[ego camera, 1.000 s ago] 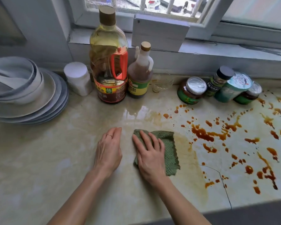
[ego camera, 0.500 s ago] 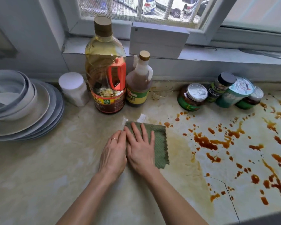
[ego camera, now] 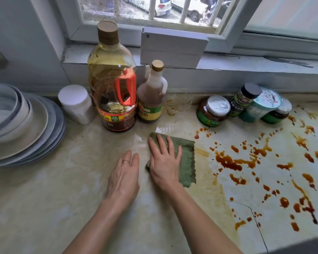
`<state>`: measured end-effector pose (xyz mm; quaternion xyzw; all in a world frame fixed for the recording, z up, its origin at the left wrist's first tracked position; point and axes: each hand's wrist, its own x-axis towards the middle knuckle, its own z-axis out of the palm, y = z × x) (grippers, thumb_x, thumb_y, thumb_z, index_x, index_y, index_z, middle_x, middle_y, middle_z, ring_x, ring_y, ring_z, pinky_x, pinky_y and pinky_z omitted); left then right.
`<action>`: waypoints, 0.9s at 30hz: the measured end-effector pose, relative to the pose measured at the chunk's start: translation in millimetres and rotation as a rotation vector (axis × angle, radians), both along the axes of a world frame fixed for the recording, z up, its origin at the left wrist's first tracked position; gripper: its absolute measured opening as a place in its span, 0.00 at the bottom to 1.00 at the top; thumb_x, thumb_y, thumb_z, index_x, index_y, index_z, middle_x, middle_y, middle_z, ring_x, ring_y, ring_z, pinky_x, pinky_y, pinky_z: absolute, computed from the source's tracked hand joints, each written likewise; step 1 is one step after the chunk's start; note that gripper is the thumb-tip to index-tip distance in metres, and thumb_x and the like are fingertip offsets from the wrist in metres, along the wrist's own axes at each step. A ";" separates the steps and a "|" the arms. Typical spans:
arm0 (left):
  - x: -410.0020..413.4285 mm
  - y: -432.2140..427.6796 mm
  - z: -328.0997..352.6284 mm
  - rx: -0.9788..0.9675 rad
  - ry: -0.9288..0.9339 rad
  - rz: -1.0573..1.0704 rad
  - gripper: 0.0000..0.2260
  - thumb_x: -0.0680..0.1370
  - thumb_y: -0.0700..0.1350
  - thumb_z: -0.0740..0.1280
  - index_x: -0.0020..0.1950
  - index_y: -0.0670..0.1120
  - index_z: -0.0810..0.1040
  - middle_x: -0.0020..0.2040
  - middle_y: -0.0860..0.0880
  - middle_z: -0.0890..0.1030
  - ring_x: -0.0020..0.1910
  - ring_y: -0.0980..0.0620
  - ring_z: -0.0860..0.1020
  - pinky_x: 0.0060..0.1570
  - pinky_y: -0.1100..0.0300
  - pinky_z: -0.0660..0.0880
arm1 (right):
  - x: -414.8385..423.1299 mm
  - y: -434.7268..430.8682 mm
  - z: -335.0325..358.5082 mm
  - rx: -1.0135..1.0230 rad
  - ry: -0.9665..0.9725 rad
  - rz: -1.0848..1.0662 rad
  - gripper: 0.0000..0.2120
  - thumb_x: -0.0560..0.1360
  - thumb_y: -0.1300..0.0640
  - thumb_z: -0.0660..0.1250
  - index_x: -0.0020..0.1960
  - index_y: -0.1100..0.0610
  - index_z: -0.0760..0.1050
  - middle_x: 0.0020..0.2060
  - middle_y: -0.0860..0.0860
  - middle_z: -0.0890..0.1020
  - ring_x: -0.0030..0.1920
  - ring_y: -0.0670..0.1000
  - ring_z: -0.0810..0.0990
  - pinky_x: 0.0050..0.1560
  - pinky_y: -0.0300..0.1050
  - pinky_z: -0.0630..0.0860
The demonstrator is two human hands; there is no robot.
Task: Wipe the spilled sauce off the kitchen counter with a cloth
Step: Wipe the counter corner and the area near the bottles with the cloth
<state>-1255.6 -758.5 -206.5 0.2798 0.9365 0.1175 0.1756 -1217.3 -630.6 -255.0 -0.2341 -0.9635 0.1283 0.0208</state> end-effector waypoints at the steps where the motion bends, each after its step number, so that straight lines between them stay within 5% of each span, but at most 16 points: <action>1: 0.1 -0.1 0.4 -0.010 0.000 -0.003 0.29 0.75 0.35 0.56 0.75 0.47 0.53 0.76 0.46 0.52 0.72 0.47 0.57 0.64 0.58 0.65 | -4.4 9.5 -1.2 0.019 0.004 0.032 0.25 0.78 0.47 0.50 0.75 0.43 0.62 0.76 0.47 0.63 0.76 0.55 0.57 0.72 0.69 0.51; 9: 2.3 0.9 7.6 -0.019 -0.008 -0.005 0.29 0.77 0.34 0.55 0.76 0.46 0.50 0.77 0.46 0.51 0.73 0.46 0.55 0.65 0.57 0.65 | -10.4 59.2 3.3 -0.063 -0.064 -0.358 0.25 0.83 0.46 0.49 0.79 0.43 0.49 0.79 0.46 0.48 0.78 0.51 0.44 0.74 0.65 0.41; 11: 3.2 2.4 7.3 -0.032 -0.009 -0.006 0.30 0.76 0.33 0.55 0.76 0.46 0.50 0.77 0.45 0.51 0.73 0.46 0.55 0.65 0.57 0.65 | 2.9 28.3 1.0 -0.077 -0.065 -0.257 0.25 0.83 0.45 0.47 0.79 0.43 0.47 0.79 0.45 0.45 0.78 0.52 0.41 0.74 0.65 0.37; 14: 3.6 4.3 7.3 -0.057 0.001 -0.021 0.30 0.76 0.34 0.56 0.76 0.45 0.50 0.76 0.45 0.50 0.73 0.46 0.55 0.64 0.57 0.66 | 28.0 17.1 -2.4 -0.041 -0.005 -0.024 0.26 0.80 0.43 0.43 0.78 0.43 0.55 0.79 0.45 0.54 0.78 0.51 0.47 0.75 0.64 0.42; 21: 3.5 0.8 8.1 -0.069 -0.010 -0.041 0.33 0.74 0.32 0.56 0.76 0.45 0.49 0.76 0.45 0.49 0.73 0.46 0.54 0.64 0.57 0.65 | 26.5 51.3 -8.6 -0.043 0.021 -0.266 0.25 0.83 0.48 0.50 0.79 0.44 0.51 0.79 0.46 0.50 0.78 0.50 0.44 0.75 0.59 0.38; 23: 4.2 1.7 7.3 -0.074 -0.012 -0.046 0.33 0.73 0.32 0.57 0.76 0.44 0.48 0.76 0.44 0.49 0.73 0.45 0.53 0.65 0.57 0.64 | 49.1 20.9 -11.0 -0.052 0.040 -0.214 0.25 0.83 0.47 0.49 0.79 0.44 0.50 0.79 0.45 0.48 0.78 0.50 0.42 0.75 0.57 0.37; 27: 5.3 2.3 9.9 -0.077 -0.021 -0.050 0.34 0.74 0.32 0.57 0.76 0.44 0.47 0.77 0.44 0.48 0.74 0.44 0.52 0.66 0.56 0.63 | 89.1 5.3 -13.5 -0.011 0.070 -0.024 0.24 0.82 0.47 0.49 0.77 0.43 0.58 0.77 0.46 0.59 0.78 0.51 0.53 0.75 0.59 0.48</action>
